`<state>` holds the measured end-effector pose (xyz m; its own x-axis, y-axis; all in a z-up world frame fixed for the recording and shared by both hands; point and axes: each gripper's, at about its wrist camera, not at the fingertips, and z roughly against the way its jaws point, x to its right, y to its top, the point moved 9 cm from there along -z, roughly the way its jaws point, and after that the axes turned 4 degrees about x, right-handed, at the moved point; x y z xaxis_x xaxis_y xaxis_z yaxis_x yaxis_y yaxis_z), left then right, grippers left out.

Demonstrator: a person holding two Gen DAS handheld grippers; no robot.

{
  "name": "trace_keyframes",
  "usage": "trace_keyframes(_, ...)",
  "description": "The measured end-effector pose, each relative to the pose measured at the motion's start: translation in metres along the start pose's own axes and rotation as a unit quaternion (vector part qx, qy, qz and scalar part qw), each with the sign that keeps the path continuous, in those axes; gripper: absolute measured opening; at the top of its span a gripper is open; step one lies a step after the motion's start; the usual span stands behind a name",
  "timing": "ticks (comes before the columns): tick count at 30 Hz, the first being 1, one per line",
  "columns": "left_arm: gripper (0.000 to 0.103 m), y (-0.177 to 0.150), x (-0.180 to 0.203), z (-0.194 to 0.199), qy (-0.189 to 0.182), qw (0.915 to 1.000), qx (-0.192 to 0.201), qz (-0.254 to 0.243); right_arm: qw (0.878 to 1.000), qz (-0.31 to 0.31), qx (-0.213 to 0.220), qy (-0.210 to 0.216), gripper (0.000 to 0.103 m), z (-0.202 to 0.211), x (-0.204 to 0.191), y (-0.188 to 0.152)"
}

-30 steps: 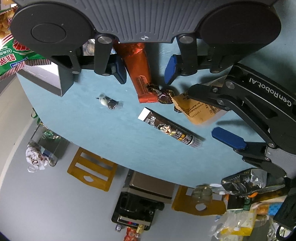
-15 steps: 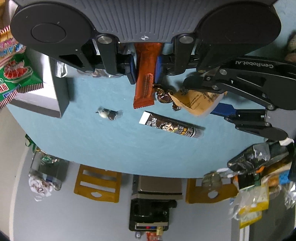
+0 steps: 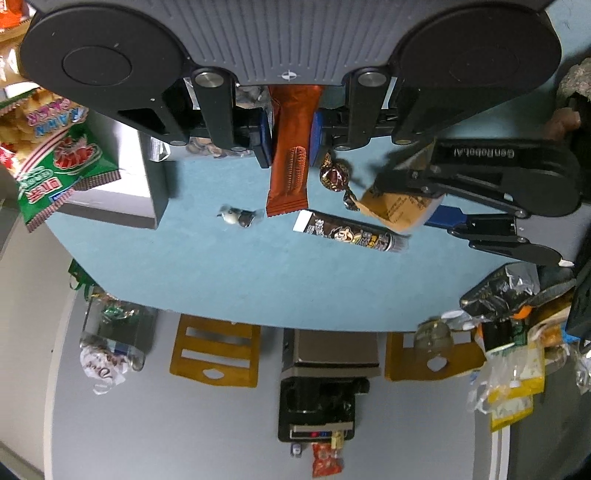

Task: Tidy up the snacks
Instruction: 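Close the left gripper on the peanut bag while the right gripper grasps the orange bar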

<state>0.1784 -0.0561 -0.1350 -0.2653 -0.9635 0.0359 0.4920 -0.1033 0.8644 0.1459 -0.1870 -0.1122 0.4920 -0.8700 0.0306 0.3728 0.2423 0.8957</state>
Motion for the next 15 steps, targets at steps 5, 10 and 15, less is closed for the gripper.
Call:
trace_keyframes(5,0.038,0.008,-0.006,0.010,0.005,0.9997,0.019,0.011,1.000,-0.011,0.011,-0.006,0.024,0.014,0.004,0.002)
trace_keyframes(10,0.038,0.009,-0.007,0.015,0.008,0.9997,0.023,0.010,0.999,-0.027,0.022,-0.006,0.023,0.034,0.012,-0.001)
trace_keyframes(15,0.038,0.014,-0.003,0.027,0.023,0.9991,0.035,0.005,0.999,-0.039,0.028,-0.006,0.023,0.054,0.025,-0.007)
